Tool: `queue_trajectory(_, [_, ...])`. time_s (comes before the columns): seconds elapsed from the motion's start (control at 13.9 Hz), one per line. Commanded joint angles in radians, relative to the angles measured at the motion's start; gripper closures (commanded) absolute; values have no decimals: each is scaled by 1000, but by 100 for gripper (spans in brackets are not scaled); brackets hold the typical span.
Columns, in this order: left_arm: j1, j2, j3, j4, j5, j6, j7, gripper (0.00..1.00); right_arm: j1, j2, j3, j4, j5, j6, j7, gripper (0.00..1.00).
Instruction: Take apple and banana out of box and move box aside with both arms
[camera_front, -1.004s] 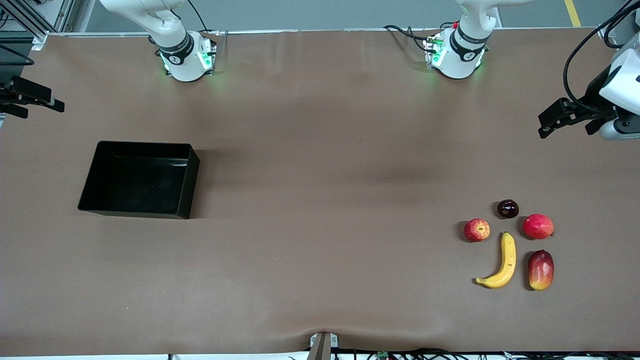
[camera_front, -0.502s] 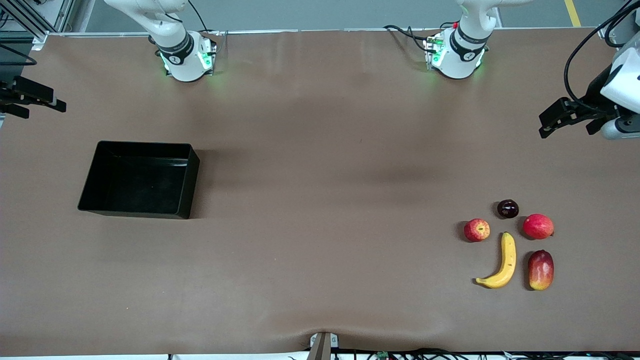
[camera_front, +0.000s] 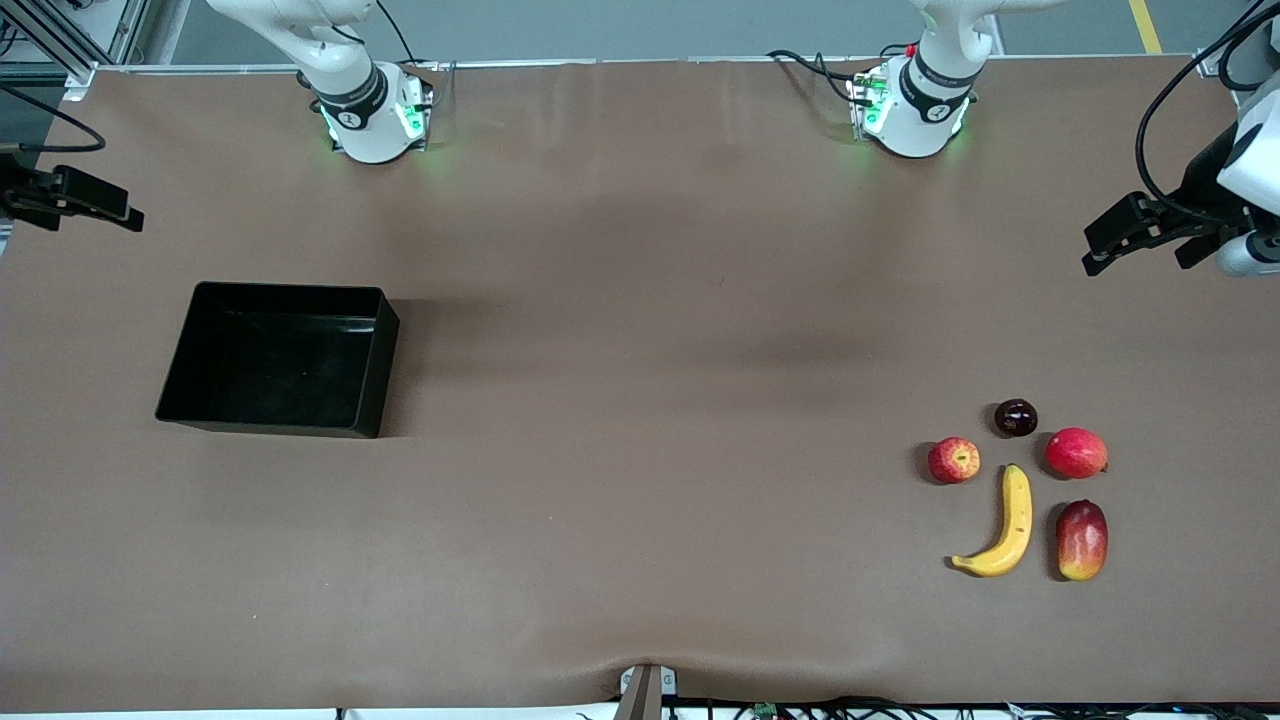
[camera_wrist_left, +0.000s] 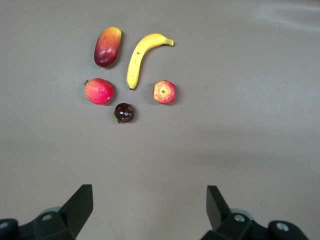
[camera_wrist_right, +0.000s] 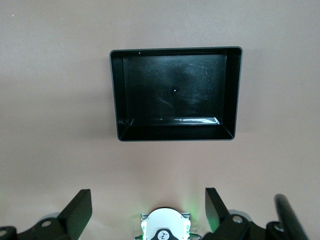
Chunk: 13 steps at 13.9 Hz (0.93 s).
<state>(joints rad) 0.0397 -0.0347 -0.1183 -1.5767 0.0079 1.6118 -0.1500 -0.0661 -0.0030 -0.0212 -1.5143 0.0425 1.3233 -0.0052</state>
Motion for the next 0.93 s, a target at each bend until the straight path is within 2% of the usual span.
queue_trajectory(0.0, [5, -5, 0, 9, -17, -9, 7, 0, 12, -17, 3, -14, -20, 4, 37, 0])
queue_trajectory(0.86, [2, -5, -3, 9, -8, -9, -5, 0, 9, -17, 0, -20, -15, 8, 39, 0])
